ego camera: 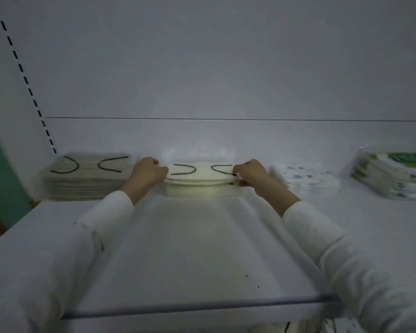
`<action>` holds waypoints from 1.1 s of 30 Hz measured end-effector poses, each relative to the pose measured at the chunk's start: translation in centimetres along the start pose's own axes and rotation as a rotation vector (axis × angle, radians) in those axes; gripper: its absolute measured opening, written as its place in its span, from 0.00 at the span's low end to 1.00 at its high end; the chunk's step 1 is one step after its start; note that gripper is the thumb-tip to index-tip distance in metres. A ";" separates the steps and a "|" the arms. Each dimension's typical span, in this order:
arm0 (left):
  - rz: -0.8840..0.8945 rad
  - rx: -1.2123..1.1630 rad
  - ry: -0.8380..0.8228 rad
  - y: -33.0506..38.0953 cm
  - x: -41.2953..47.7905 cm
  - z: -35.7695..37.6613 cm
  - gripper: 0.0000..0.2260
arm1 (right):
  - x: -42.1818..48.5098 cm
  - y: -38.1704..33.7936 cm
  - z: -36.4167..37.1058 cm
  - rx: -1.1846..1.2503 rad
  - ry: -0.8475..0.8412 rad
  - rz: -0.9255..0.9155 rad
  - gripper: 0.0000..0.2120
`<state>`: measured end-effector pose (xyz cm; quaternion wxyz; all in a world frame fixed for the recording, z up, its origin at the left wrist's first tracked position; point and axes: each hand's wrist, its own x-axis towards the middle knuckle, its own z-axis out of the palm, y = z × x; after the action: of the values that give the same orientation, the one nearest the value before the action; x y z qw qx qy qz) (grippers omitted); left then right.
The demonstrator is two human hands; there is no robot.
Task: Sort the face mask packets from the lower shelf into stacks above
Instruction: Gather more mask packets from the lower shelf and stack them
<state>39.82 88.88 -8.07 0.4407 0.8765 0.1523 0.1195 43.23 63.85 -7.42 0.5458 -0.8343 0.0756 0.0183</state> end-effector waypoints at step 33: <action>0.295 0.320 -0.199 -1.9 -1.6 2.2 0.43 | -0.3 3.7 0.2 -0.550 -0.175 -0.467 0.55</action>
<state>38.82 87.74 -11.02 0.2868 0.9554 -0.0046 0.0701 42.44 62.58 -10.87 0.2952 -0.9398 -0.1713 -0.0159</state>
